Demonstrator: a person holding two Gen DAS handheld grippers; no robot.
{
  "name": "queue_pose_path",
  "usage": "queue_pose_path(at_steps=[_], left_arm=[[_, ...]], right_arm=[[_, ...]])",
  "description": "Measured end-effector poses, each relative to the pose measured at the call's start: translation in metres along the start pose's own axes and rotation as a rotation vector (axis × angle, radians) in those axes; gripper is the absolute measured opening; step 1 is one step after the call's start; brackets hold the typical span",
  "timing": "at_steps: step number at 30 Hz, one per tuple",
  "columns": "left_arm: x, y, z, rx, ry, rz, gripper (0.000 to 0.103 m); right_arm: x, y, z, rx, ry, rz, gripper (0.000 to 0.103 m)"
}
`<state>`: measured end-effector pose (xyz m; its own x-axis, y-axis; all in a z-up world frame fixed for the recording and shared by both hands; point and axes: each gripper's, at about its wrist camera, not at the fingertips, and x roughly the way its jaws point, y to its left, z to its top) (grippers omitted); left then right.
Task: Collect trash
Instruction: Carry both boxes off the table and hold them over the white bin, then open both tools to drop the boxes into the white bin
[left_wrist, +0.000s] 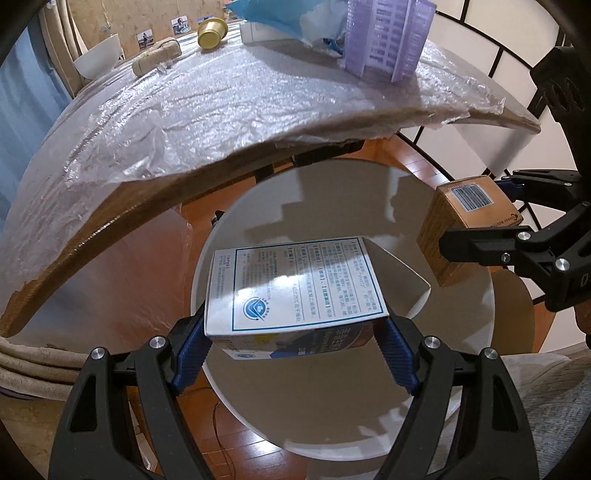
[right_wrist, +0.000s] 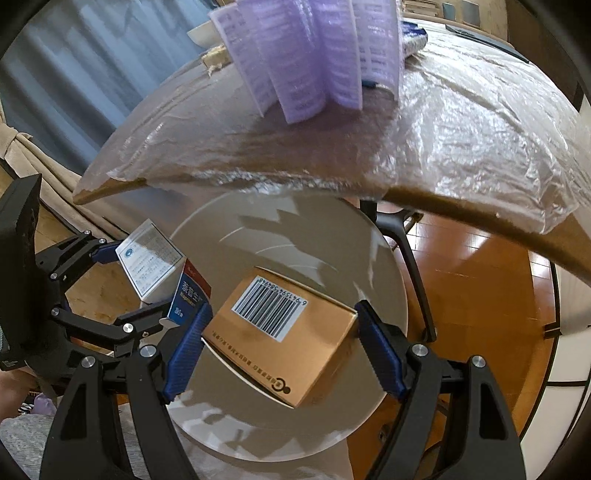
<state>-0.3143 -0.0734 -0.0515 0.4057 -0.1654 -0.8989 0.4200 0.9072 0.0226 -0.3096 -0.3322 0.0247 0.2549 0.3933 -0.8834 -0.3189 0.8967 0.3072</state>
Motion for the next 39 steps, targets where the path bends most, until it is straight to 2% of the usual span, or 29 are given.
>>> queue_pose_path(at_steps=[10, 27, 29, 31, 34, 36, 37, 39], left_arm=[[0.018, -0.007, -0.008, 0.014, 0.035, 0.01, 0.081], [0.048, -0.004, 0.015, 0.043, 0.083, 0.012, 0.081], [0.046, -0.004, 0.015, 0.047, 0.079, -0.002, 0.081], [0.047, -0.004, 0.016, 0.049, 0.085, 0.002, 0.086], [0.048, -0.002, 0.015, 0.041, 0.079, -0.012, 0.091], [0.049, 0.0, 0.016, 0.016, 0.071, -0.052, 0.097], [0.05, 0.001, 0.017, 0.005, 0.078, -0.074, 0.097], [0.049, 0.001, 0.018, 0.006, 0.076, -0.074, 0.097]], right_arm=[[0.017, 0.0, -0.001, 0.002, 0.02, -0.025, 0.078], [0.039, -0.009, -0.001, 0.01, 0.048, -0.049, 0.078], [0.038, -0.011, -0.001, 0.022, 0.043, -0.039, 0.081], [0.035, -0.012, -0.001, 0.033, 0.037, -0.041, 0.089], [0.031, -0.016, 0.0, 0.041, 0.027, -0.045, 0.09], [0.027, -0.017, 0.001, 0.044, 0.02, -0.051, 0.091], [0.025, -0.018, 0.001, 0.044, 0.016, -0.053, 0.091], [0.016, -0.017, 0.002, 0.037, -0.004, -0.058, 0.091]])
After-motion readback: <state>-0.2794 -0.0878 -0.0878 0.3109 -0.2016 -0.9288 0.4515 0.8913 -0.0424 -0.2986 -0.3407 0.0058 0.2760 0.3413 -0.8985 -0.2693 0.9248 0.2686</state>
